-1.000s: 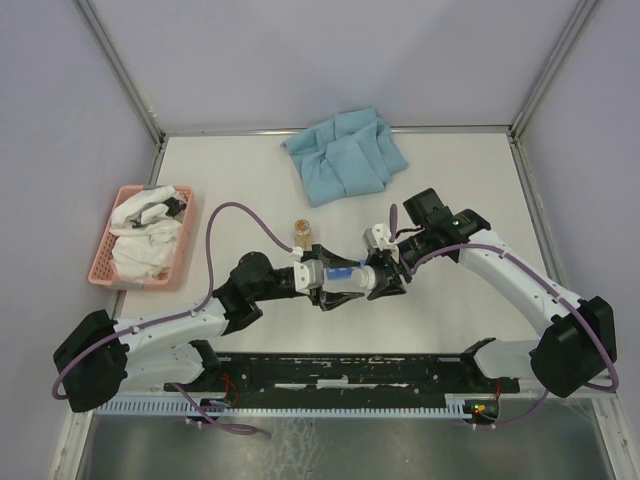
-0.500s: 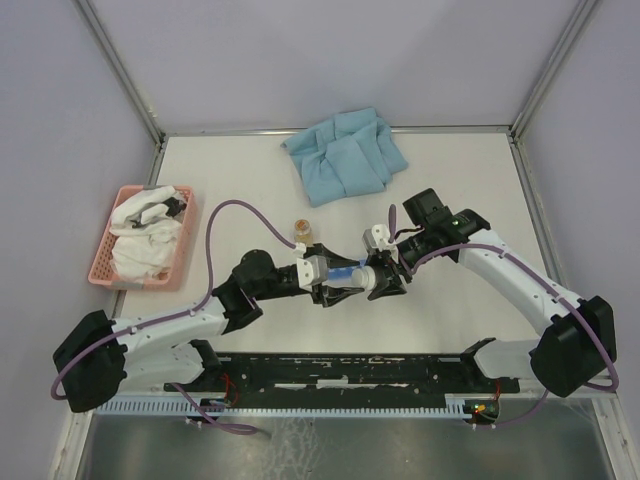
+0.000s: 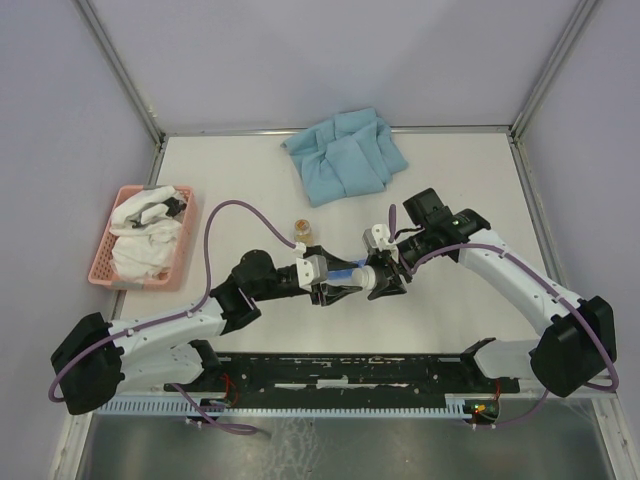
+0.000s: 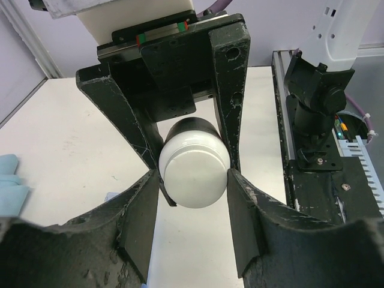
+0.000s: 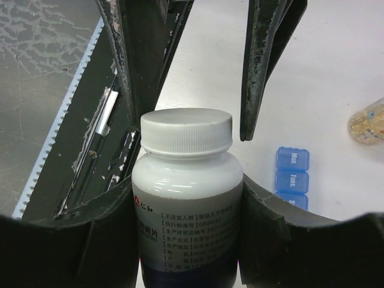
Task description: Sort the pills into containers
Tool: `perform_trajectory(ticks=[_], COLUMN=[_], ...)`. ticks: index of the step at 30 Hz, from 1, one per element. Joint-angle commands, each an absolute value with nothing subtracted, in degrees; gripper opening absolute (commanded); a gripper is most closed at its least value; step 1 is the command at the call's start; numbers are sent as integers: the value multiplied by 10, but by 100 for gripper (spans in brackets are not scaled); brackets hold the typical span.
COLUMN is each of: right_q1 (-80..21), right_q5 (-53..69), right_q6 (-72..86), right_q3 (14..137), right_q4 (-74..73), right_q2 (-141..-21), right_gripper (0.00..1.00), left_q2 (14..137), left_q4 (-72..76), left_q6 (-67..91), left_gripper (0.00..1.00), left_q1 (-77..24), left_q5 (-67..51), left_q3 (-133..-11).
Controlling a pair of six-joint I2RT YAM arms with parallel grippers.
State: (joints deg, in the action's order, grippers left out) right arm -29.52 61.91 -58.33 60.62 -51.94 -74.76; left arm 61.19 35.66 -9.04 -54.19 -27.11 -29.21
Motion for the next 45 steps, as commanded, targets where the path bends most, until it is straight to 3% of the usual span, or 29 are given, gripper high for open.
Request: perform_trajectory(ticks=[1, 5, 8, 12, 16, 23, 30, 31, 32, 35, 37, 42, 45], right_q1=[-298, -298, -298, -297, -298, -297, -298, -297, -297, -298, -298, -296, -297], right_q5=[640, 639, 637, 626, 585, 514, 506, 507, 509, 515, 519, 525, 532], right_q6=[-589, -589, -588, -564, -495, -408, -400, -400, -400, -401, -405, -412, -419], right_q3=[631, 631, 631, 630, 619, 610, 611, 611, 612, 611, 612, 614, 617], right_q4=[-522, -523, -524, -505, -442, -372, -368, -368, -369, -371, -375, -382, -389], right_q2=[-746, -747, -747, -746, -742, -747, -756, -756, -755, -756, -755, -755, -755], right_gripper=[1, 1, 1, 1, 1, 1, 1, 1, 1, 1, 1, 1, 1], left_q2=[610, 611, 607, 593, 591, 605, 602, 602, 603, 601, 594, 560, 527], left_q4=[364, 365, 366, 369, 340, 97, 88, 93, 103, 113, 131, 138, 205], left_q6=[-86, -78, -60, 3, 186, 555, 676, 674, 667, 655, 638, 571, 478], left_gripper=[53, 41, 20, 3, 3, 3, 3, 4, 14, 57, 72, 90, 91], left_q1=[-543, -544, -544, -544, -543, -544, -545, -544, -544, -544, -544, -544, -545], left_q5=[-272, -279, -279, -267, -156, 49, 27, 20, 11, 5, 0, -7, -61], left_q3=[-313, -315, -316, -312, -324, -401, -417, -419, -419, -415, -403, -377, -321])
